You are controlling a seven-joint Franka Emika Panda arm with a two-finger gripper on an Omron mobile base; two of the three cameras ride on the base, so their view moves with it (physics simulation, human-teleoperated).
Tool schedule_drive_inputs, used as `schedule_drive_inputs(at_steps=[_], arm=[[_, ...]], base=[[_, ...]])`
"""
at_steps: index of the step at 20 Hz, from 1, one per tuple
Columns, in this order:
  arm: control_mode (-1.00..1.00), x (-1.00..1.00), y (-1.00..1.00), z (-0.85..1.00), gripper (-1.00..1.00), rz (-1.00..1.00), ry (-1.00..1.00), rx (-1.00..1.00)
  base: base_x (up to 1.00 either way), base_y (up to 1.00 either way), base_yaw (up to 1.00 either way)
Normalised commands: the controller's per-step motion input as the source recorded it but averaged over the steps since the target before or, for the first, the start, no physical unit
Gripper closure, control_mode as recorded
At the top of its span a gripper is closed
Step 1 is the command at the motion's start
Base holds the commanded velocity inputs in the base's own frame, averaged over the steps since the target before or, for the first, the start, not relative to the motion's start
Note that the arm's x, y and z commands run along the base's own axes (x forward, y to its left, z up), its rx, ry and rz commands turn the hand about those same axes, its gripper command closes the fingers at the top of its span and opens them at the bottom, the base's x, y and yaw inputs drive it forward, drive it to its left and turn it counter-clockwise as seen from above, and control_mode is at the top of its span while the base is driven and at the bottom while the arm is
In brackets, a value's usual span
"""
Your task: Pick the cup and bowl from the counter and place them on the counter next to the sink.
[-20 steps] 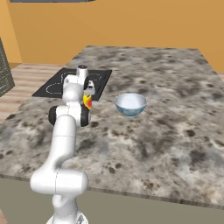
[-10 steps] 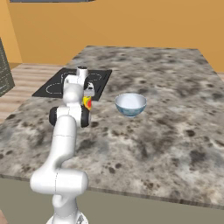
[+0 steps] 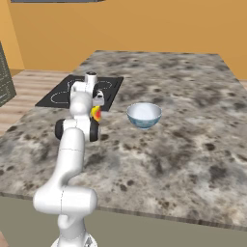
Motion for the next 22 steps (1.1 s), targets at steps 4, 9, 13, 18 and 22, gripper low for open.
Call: schedule_drive_inputs(at_steps=[4,9,13,18,22], arm=[[-1.0,0.0,0.0,0.0,1.0,0.0,0.01,0.0],[-1.0,-0.03,-0.14,0.12,1.0,0.0,0.01,0.0],[-1.0,-0.56,-0.3,0.87,1.0,0.0,0.0,0.0],[-1.0,-0.99,-0.37,0.8,1.0,0.0,-0.01,0.0],[-1.0,-1.0,-0.37,0.45,1.0,-0.02,0.0,0.0]], base=[[0.0,0.0,0.0],[0.0,0.0,0.0],[0.0,0.0,0.0],[0.0,0.0,0.0],[0.0,0.0,0.0]])
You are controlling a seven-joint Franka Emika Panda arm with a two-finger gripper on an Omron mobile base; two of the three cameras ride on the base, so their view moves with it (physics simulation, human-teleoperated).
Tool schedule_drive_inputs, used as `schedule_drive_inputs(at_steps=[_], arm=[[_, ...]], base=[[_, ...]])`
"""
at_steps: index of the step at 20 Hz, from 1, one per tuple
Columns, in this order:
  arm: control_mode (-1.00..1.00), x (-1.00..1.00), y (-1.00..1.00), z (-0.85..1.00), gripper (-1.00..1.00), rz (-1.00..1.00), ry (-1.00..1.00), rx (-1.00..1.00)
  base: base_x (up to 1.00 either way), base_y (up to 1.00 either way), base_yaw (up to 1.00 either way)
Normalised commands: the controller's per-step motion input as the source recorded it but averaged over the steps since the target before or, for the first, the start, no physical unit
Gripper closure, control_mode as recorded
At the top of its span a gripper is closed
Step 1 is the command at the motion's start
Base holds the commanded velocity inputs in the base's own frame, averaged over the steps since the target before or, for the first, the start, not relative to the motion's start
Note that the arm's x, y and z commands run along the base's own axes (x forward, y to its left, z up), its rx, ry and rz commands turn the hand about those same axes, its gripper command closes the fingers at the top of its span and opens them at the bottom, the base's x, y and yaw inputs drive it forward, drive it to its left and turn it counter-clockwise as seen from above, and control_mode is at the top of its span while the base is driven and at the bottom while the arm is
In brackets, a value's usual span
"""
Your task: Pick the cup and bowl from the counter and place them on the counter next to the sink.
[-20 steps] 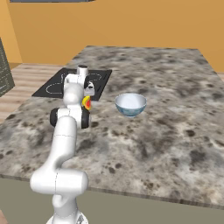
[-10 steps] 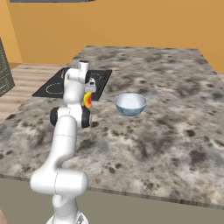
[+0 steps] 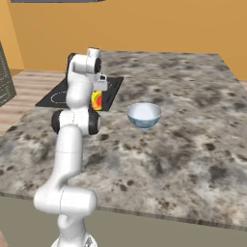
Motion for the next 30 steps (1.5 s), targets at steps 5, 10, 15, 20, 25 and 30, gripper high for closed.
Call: schedule_drive_inputs(at_steps=[5,10,15,20,25,30], arm=[[-1.0,-1.0,-0.23,0.22,1.0,-0.04,0.0,0.0],[-1.0,-1.0,0.0,0.0,1.0,-0.03,0.0,0.01],[-1.0,-1.0,0.0,0.0,1.0,0.0,-0.11,0.05],[-1.0,-1.0,0.0,-0.14,1.0,-0.01,-0.34,0.03],[-1.0,-1.0,0.0,-0.07,1.0,-0.02,-0.37,0.03],[-1.0,-1.0,-0.06,0.0,1.0,-0.01,-0.34,0.04]], base=[[0.0,0.0,0.0],[0.0,0.0,0.0],[0.0,0.0,0.0],[0.0,0.0,0.0],[0.0,0.0,0.0],[0.0,0.0,0.0]])
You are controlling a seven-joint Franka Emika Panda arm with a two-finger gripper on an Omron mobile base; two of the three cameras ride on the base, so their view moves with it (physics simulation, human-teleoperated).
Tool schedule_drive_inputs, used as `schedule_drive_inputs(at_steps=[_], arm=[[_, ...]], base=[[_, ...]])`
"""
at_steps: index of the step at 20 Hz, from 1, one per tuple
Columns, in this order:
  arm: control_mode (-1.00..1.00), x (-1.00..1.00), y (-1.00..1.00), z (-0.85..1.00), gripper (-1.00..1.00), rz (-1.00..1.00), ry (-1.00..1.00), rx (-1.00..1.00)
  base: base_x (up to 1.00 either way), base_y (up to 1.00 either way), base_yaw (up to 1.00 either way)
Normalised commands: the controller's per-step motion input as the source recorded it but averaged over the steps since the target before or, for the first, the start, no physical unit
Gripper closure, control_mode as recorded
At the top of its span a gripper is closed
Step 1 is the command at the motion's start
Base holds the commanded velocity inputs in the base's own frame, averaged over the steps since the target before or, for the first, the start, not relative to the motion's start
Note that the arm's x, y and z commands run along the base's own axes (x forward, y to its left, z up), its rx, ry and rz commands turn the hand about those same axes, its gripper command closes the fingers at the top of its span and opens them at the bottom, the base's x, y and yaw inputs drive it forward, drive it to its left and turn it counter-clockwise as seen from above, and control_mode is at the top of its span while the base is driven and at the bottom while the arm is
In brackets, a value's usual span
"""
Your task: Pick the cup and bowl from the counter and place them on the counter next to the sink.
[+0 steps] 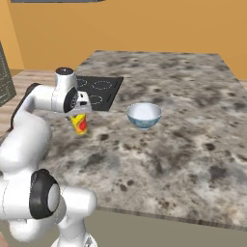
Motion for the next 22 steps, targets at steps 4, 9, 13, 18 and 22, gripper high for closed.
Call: schedule_drive_inputs(at_steps=[4,9,13,18,22], arm=[[-1.0,-1.0,-0.31,0.26,1.0,0.0,-0.13,0.11],[-1.0,-1.0,-0.21,0.23,1.0,0.0,-0.04,0.12],[-1.0,-0.97,-0.09,0.63,1.0,0.0,-0.02,0.05],[-1.0,-0.7,-0.02,0.69,1.0,-0.03,0.03,-0.02],[-1.0,-0.18,0.0,0.55,1.0,-0.13,0.18,-0.13]], base=[[0.0,0.0,0.0],[0.0,0.0,0.0],[0.0,0.0,0.0],[0.0,0.0,0.0],[0.0,0.0,0.0]])
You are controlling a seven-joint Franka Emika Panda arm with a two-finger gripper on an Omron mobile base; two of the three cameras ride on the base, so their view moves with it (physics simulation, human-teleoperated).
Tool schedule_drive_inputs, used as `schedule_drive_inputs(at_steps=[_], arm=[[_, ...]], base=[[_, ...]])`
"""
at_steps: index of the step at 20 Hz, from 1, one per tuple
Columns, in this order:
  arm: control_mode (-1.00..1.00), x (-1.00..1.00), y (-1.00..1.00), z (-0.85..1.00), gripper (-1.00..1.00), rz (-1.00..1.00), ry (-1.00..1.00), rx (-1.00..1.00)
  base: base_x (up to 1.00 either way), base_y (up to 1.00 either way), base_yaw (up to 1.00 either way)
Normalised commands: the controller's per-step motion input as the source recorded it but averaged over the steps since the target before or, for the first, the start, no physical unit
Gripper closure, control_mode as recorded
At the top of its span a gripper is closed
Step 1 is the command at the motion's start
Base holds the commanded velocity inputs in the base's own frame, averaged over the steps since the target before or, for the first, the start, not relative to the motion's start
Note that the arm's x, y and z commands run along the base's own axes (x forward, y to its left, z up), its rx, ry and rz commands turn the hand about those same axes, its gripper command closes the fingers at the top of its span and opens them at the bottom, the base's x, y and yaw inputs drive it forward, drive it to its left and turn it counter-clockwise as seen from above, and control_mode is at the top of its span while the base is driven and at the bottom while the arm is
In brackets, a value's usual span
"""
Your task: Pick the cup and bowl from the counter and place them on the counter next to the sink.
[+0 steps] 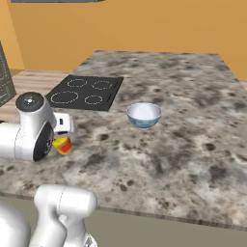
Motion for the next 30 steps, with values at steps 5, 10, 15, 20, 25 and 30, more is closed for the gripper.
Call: schedule_drive_inputs(at_steps=[5,10,15,20,25,30], arm=[[-1.0,0.21,0.08,0.28,1.0,-0.12,0.3,-0.16],[-1.0,0.02,0.0,0.0,1.0,-0.05,0.32,-0.04],[-1.0,-0.04,0.0,-0.01,1.0,-0.02,0.08,0.0],[-1.0,0.0,0.0,0.0,1.0,0.0,0.0,0.0],[-1.0,0.0,0.0,0.0,1.0,0.0,0.0,0.0],[1.0,0.0,0.0,0.0,1.0,0.0,0.0,0.0]], base=[[0.0,0.0,0.0],[0.0,0.0,0.0],[0.0,0.0,0.0],[0.0,0.0,0.0],[0.0,0.0,0.0],[-0.42,0.0,0.0]])
